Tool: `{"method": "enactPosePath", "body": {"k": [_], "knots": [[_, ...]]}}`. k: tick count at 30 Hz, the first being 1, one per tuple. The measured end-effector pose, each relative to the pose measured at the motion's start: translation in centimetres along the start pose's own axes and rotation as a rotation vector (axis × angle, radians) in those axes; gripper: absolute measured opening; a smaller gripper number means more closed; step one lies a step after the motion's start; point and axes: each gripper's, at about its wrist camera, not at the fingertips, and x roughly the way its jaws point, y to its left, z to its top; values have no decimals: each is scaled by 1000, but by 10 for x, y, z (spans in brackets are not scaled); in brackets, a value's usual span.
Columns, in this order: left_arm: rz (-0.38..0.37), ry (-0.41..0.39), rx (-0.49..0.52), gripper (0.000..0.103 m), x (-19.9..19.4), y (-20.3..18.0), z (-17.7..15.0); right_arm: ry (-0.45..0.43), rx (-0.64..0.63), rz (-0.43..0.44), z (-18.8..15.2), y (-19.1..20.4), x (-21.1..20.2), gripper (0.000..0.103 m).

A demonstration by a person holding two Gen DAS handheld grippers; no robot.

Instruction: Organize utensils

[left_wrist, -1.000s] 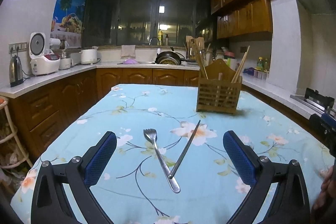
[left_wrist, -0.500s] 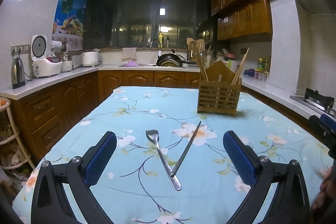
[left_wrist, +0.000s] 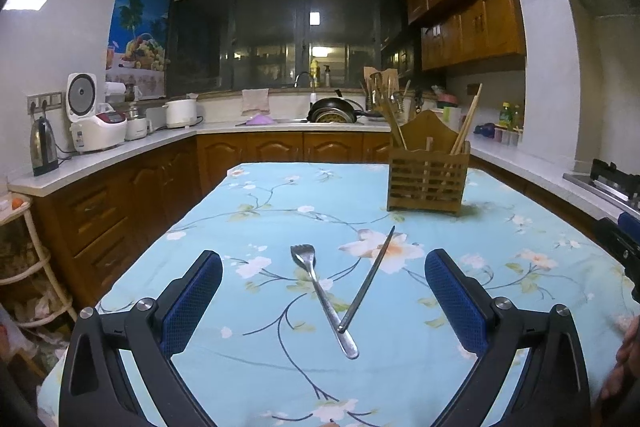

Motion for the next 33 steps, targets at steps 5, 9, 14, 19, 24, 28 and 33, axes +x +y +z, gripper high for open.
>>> {"method": "enactPosePath", "body": {"k": [5,9,14,19,24,28,33], "knots": [[5,3,3,102,1,2,1,6,-2,0,-1,1,-1,103],[9,5,6,102,1,3,1,9,-2,0,-3,1,-1,103],[15,14,11,102,4,6,1,8,0,0,-3,2,-2,103],[16,13,13,102,3,7,1,9,-1,0,-2,1,-1,103],[15,9,16,102,3,8,1,8,0,0,-2,1,-1,103],[16,4,21,102,2,8,0,7,1,1,-1,2,1,103],[15,5,21,102,2,8,1,7,2,0,-1,2,0,103]]}}
